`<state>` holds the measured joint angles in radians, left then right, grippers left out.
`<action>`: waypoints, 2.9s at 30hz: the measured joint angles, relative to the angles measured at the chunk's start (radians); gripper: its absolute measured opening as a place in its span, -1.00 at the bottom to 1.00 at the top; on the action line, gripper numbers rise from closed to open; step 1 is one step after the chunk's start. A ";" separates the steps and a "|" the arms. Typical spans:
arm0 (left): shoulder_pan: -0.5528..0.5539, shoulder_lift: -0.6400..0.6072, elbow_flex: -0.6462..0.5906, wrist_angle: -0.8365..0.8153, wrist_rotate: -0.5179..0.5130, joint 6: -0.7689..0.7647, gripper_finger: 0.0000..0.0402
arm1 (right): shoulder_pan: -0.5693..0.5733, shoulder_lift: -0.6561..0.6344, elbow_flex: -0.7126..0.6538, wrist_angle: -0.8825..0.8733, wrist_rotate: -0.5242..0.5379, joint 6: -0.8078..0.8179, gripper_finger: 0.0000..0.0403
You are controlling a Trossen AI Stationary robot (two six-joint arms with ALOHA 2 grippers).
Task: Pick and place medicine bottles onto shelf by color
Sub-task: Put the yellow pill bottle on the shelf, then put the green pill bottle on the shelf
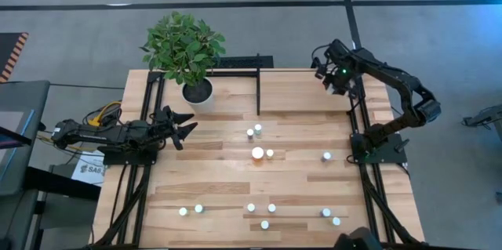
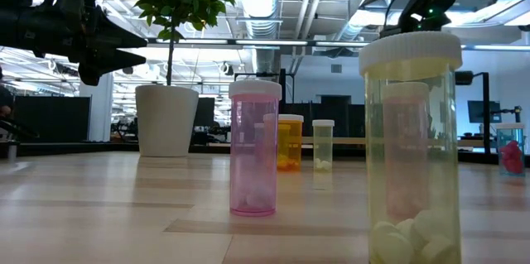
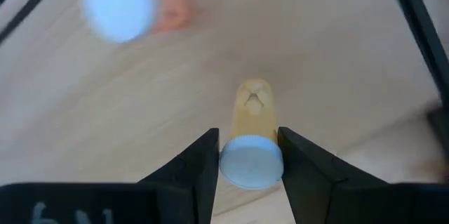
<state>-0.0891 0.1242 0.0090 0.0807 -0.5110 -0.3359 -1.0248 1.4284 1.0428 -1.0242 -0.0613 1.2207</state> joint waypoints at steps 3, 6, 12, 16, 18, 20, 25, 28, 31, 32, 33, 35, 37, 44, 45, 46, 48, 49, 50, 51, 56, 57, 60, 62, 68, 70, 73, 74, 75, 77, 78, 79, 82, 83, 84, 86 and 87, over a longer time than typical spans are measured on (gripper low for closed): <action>0.000 0.000 0.000 0.000 0.000 0.000 0.04 | 0.014 0.000 0.000 -0.020 -0.002 0.218 -0.19; 0.000 0.000 0.000 0.000 0.000 0.000 0.04 | 0.031 0.000 0.000 -0.020 -0.001 0.416 -0.19; 0.000 0.000 0.000 0.000 0.000 0.000 0.04 | 0.043 0.000 0.000 0.010 0.046 0.651 -0.19; 0.000 0.000 0.000 0.000 0.000 0.000 0.04 | 0.037 0.000 0.000 0.028 0.074 0.691 -0.19; 0.000 0.000 0.000 0.000 0.000 0.000 0.04 | 0.032 0.000 0.000 0.046 0.084 0.691 -0.19; 0.000 0.000 0.000 0.000 0.000 0.000 0.04 | 0.026 0.000 0.000 0.066 0.085 0.691 -0.19; 0.000 0.000 0.000 0.000 0.000 0.000 0.04 | 0.013 0.008 0.000 0.086 0.087 0.692 -0.19; 0.000 0.000 0.000 0.000 0.000 0.000 0.04 | 0.013 0.041 0.000 0.088 0.087 0.694 -0.19; 0.000 0.000 0.000 0.000 0.000 0.000 0.04 | 0.013 0.064 0.000 0.106 0.066 0.694 -0.19; 0.000 0.000 0.000 0.000 0.000 0.000 0.04 | 0.014 0.068 0.000 0.114 0.064 0.693 -0.19; 0.000 0.000 0.000 0.000 0.000 0.000 0.04 | 0.014 0.068 -0.001 0.121 0.064 0.693 -0.19; 0.000 0.000 0.000 0.000 0.000 0.000 0.04 | 0.014 0.065 0.000 0.131 0.064 0.693 -0.19; 0.000 0.000 0.000 0.000 0.000 0.000 0.04 | 0.014 0.066 0.000 0.136 0.064 0.686 -0.19; 0.000 0.000 0.000 0.000 0.000 0.000 0.04 | 0.001 0.066 0.000 0.139 0.063 0.656 -0.19; 0.000 0.000 0.000 0.000 0.000 0.000 0.04 | 0.001 0.066 0.000 0.139 0.063 0.656 -0.19; 0.000 0.000 0.000 0.000 0.000 0.000 0.04 | 0.001 0.066 0.000 0.139 0.061 0.655 -0.19; 0.000 0.000 0.000 0.000 0.000 0.000 0.04 | 0.001 0.065 0.000 0.139 0.060 0.644 -0.19; 0.000 0.000 0.000 0.000 0.000 0.000 0.04 | 0.001 0.063 0.000 0.139 0.059 0.633 -0.19; 0.000 0.000 0.000 0.000 0.000 0.000 0.04 | 0.001 0.060 0.000 0.140 0.056 0.629 -0.19; 0.000 0.000 0.000 0.000 0.000 0.000 0.04 | 0.001 0.056 0.000 0.140 0.052 0.629 -0.19; 0.000 0.000 0.000 0.000 0.000 0.000 0.04 | 0.002 0.039 0.000 0.141 0.033 0.582 -0.19; 0.000 0.000 0.000 0.000 0.000 0.000 0.04 | 0.002 0.035 0.000 0.141 0.026 0.567 -0.19; 0.000 0.000 0.000 0.000 0.000 0.000 0.04 | 0.002 0.017 0.000 0.140 -0.011 0.522 -0.18; 0.000 0.000 0.000 0.000 0.000 0.000 0.04 | 0.002 -0.003 0.000 0.140 -0.028 0.488 -0.16; 0.000 0.000 0.000 0.000 0.000 0.000 0.04 | 0.002 -0.082 0.000 0.103 -0.044 0.417 -0.14; 0.000 0.000 0.000 0.000 0.000 0.000 0.04 | 0.002 -0.119 0.000 0.082 -0.049 0.380 -0.14; 0.000 0.000 0.000 0.000 0.000 0.000 0.04 | 0.003 -0.189 0.000 0.037 -0.069 0.306 -0.15; 0.000 0.000 0.000 0.000 0.000 0.000 0.04 | 0.007 -0.214 0.000 0.026 -0.071 0.279 -0.15; 0.000 0.000 0.000 0.000 0.000 0.000 0.04 | 0.013 -0.238 0.000 0.016 -0.070 0.250 -0.15; 0.000 0.000 0.000 0.000 0.000 0.000 0.04 | 0.033 -0.288 0.000 -0.002 -0.067 0.181 -0.15; 0.000 0.000 0.000 0.000 0.000 0.000 0.04 | 0.046 -0.313 0.000 -0.007 -0.067 0.135 -0.15; 0.000 0.000 0.000 0.000 0.000 0.000 0.04 | 0.064 -0.339 0.000 -0.008 -0.067 0.088 -0.15; 0.000 0.000 0.000 0.000 0.000 0.000 0.04 | 0.151 -0.419 0.000 -0.002 -0.012 -0.035 -0.15; 0.000 0.000 0.000 0.000 0.000 0.000 0.04 | 0.191 -0.445 0.000 0.004 0.025 -0.061 -0.15; 0.000 0.000 0.000 0.000 0.000 0.000 0.04 | 0.236 -0.472 0.000 0.012 0.071 -0.075 -0.15; 0.000 0.000 0.000 0.000 0.000 0.000 0.04 | 0.328 -0.523 0.000 0.031 0.166 -0.079 -0.15; 0.000 0.000 0.000 0.000 0.000 0.000 0.04 | 0.374 -0.545 0.000 0.039 0.213 -0.081 -0.16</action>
<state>-0.0891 0.1242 0.0093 0.0809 -0.5110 -0.3359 -0.6507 0.8833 1.0428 -0.9855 0.1517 1.1400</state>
